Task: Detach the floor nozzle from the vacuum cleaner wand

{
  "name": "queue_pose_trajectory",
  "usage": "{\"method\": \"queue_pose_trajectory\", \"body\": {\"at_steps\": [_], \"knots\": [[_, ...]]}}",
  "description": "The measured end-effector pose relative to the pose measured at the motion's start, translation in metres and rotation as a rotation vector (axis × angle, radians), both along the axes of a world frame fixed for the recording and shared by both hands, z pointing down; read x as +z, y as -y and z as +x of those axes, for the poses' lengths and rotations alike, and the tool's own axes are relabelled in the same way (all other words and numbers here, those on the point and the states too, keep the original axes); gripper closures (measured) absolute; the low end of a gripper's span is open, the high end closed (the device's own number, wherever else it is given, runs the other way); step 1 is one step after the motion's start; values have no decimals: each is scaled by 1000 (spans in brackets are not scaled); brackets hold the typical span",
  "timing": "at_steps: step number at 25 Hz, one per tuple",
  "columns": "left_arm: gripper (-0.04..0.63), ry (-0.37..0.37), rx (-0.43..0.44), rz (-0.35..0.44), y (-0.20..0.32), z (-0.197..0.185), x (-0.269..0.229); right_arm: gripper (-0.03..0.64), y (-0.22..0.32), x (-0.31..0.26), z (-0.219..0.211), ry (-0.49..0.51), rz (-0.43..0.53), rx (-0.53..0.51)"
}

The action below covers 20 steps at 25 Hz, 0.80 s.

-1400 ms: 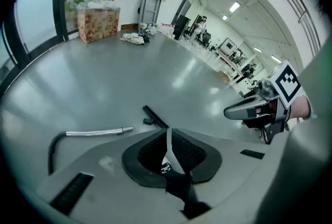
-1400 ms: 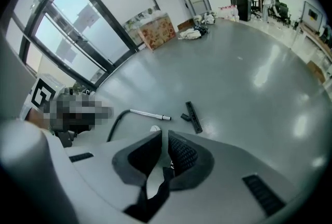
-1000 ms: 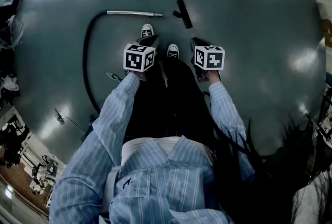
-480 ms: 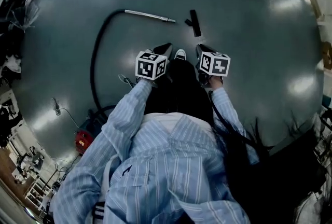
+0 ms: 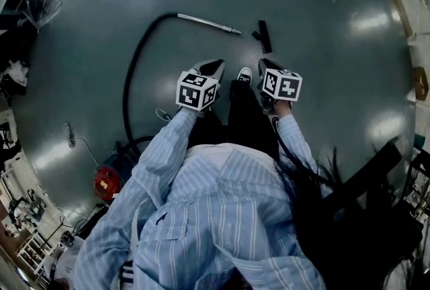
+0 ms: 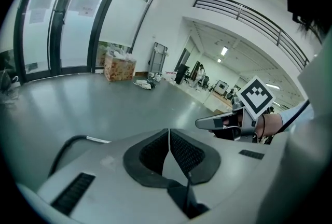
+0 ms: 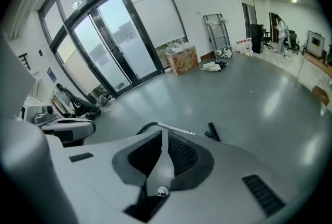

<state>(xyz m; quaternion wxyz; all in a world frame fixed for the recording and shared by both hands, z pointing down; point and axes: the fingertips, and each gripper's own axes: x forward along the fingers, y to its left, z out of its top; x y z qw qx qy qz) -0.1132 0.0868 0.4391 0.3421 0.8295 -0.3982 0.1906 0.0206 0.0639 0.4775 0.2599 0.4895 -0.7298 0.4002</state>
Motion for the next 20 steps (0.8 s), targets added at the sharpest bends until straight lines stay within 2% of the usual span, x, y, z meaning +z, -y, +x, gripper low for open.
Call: {"method": "queue_pose_trajectory", "body": {"at_steps": [4, 9, 13, 16, 20], "knots": [[580, -37, -12, 20, -50, -37, -7, 574, -39, -7, -27, -6, 22, 59], [580, -36, 34, 37, -123, -83, 11, 574, -113, 1, -71, 23, 29, 113], [580, -52, 21, 39, -155, -110, 16, 574, -165, -2, -103, 14, 16, 82], [580, -28, 57, 63, -170, -105, 15, 574, -193, -4, -109, 2, 18, 48], [580, -68, 65, 64, -179, -88, -8, 574, -210, -26, -103, -17, 15, 19]]}}
